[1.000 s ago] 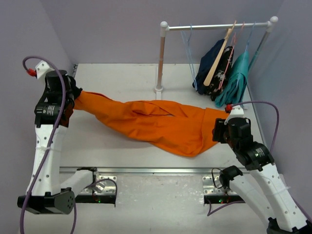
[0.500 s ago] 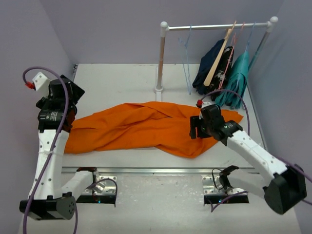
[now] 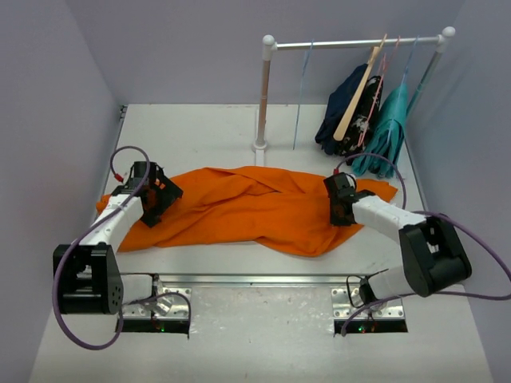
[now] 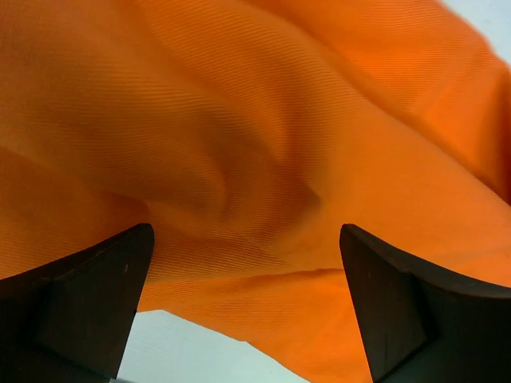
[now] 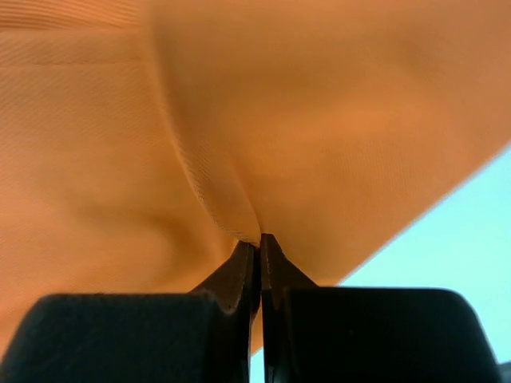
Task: Place the trousers on the hanger
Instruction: Flatten out the trousers at the center of the board.
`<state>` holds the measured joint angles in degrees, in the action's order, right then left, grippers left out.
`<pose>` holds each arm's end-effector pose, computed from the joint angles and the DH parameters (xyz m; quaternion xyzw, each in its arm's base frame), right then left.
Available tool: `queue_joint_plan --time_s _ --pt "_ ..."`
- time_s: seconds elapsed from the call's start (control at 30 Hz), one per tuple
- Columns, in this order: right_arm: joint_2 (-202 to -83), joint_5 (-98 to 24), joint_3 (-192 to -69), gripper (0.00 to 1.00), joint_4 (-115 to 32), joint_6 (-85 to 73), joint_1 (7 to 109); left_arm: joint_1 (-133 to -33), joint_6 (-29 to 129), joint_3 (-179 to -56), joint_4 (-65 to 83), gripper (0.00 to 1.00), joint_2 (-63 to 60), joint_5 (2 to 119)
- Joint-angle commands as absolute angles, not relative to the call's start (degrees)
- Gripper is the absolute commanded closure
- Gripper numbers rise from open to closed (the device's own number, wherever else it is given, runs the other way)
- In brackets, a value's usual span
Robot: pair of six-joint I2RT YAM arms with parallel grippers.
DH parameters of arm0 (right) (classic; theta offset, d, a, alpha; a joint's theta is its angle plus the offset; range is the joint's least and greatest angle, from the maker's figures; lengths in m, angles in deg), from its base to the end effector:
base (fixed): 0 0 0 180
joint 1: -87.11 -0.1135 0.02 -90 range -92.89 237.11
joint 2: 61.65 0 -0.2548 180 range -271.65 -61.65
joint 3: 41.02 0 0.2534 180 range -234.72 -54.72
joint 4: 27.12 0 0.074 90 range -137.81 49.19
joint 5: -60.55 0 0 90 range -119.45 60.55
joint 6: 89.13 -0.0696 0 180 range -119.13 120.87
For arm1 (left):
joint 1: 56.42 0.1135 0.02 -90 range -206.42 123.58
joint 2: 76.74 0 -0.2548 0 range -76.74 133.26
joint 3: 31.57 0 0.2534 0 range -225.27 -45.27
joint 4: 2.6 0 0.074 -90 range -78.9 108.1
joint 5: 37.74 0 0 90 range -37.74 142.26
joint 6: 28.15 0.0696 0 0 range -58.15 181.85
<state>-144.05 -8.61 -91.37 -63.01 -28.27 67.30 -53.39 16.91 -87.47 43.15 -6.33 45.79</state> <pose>0.2467 0.0625 0.1027 0.1130 0.9593 -0.0836 0.2448 0.2501 0.0211 0.1658 -0.4055 0.8758 -0.0407 0.2588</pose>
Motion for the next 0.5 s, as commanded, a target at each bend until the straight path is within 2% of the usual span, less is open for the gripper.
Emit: queue_joint_plan --time_s 0.0,0.13,0.23,0.33,0.47 --pt "-126.6 -2.1 -84.2 1.00 -63.7 -34.0 70.3 -53.7 8.5 -88.9 38.9 0.00 -2.9 40.7" --pt "-110.7 1.8 -76.2 1.00 -67.3 -43.7 76.6 -53.7 4.5 -92.7 38.3 0.00 4.4 35.7" --pt "-97.8 3.1 -72.2 1.00 -72.9 -54.1 79.7 -53.7 4.8 -101.1 40.0 0.00 14.6 35.9" --pt "-90.4 4.8 -69.5 1.00 -80.9 -61.6 81.3 -54.2 6.4 -113.7 45.4 0.00 28.2 35.2" --pt "-82.3 2.8 -69.2 0.98 -89.2 -71.9 81.7 -55.3 7.2 -123.1 47.7 0.00 37.4 32.1"
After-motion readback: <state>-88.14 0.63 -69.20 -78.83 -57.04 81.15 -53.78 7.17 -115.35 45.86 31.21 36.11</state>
